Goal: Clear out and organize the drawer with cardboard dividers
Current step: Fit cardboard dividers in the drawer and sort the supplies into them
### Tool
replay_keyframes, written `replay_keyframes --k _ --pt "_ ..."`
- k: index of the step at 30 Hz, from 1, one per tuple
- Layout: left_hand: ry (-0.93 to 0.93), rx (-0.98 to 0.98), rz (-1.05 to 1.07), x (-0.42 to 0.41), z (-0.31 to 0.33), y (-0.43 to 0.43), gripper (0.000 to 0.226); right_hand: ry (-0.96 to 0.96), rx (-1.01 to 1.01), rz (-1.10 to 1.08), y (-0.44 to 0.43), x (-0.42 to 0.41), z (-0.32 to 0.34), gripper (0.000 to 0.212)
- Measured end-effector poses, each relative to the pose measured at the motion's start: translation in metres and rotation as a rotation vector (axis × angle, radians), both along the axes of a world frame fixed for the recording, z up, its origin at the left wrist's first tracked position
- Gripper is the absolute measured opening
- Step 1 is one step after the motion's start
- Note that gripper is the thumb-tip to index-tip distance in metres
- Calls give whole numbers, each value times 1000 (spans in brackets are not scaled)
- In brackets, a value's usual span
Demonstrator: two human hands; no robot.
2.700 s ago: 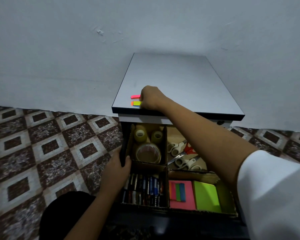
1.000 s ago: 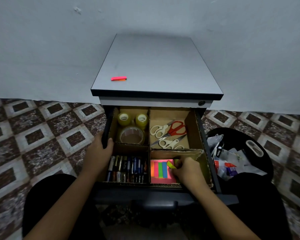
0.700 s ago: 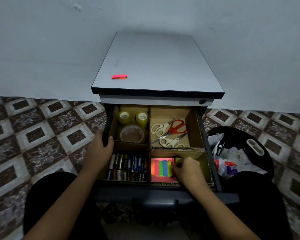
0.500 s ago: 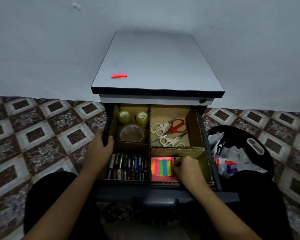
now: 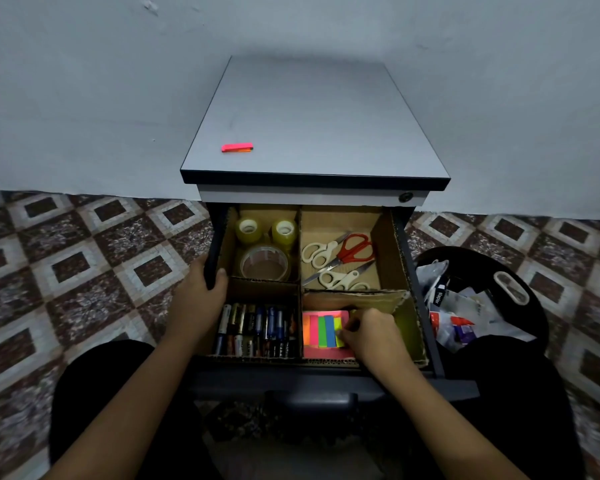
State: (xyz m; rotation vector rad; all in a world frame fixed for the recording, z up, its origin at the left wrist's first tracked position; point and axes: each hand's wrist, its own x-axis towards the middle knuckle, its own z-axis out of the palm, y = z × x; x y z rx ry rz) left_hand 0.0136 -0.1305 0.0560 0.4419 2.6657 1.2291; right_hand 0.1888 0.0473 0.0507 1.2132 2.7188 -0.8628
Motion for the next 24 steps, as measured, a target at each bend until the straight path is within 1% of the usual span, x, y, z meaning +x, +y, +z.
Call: replay_keyframes --k 7,14,24 --pt "2 -9 -6 0 0 0 44 -21 0 -3 2 -1 -3 19" --pt "1 -11 -9 -2 -2 -1 44 2 -73 -52 4 -1 0 23" --pt "10 -10 -12 -2 -2 -1 44 51 -66 -60 3 2 5 23"
